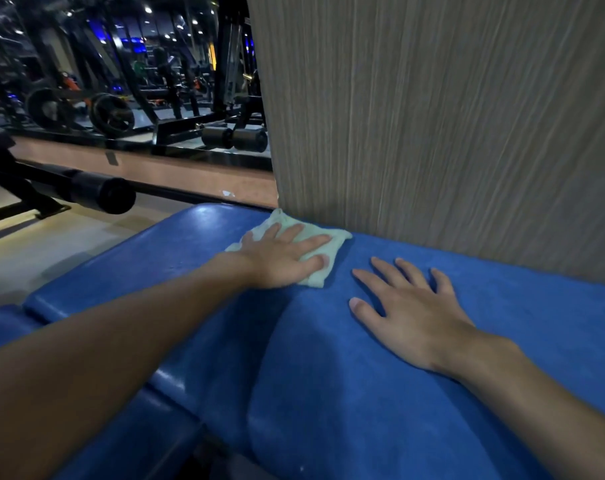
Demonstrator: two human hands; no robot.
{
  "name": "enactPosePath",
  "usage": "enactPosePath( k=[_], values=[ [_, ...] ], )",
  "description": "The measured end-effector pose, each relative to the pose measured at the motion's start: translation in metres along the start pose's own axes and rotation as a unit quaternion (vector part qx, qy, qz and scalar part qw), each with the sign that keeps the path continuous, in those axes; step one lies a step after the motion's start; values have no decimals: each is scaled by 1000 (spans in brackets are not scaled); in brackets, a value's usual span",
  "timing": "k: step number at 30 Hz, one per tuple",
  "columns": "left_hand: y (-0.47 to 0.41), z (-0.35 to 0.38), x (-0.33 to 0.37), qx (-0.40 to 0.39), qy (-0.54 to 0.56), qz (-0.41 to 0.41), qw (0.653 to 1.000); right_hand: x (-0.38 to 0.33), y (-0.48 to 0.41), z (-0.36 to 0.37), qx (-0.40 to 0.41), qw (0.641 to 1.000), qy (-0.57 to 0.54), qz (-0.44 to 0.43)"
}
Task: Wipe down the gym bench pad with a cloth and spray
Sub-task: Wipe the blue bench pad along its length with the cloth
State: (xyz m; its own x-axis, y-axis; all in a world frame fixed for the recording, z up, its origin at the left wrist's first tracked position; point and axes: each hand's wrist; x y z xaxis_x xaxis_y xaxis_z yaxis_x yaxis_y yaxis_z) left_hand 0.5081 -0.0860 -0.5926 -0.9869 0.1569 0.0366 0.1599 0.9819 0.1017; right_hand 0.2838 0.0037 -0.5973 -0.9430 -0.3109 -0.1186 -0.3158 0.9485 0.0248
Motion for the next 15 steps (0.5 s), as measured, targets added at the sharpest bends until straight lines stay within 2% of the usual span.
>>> enactPosePath(
  k=[4,7,10,15],
  values=[
    [-38,-13,5,-12,18,-4,1000,0,1,-1,-4,1000,1,-1],
    [-32,-10,2,-12,14,-2,1000,0,1,-2,-1,1000,-6,-1],
    [6,0,-3,-4,5,5,1000,-1,1,-2,0,1000,-6,1],
    [119,8,-21,3,-14,49,999,-3,4,-5,1,1000,-14,3]
  ],
)
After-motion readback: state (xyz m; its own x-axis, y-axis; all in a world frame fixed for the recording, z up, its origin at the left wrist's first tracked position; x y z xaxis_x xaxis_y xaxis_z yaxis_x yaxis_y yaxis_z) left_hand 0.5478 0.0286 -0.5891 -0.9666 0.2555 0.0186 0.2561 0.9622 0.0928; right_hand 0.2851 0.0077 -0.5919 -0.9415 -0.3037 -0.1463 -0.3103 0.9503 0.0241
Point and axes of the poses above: each hand's wrist, its own y-axis away from the middle knuckle, its own z-axis out of the palm, x = y × z, and after that the axes turned 2 degrees about -z, right-handed
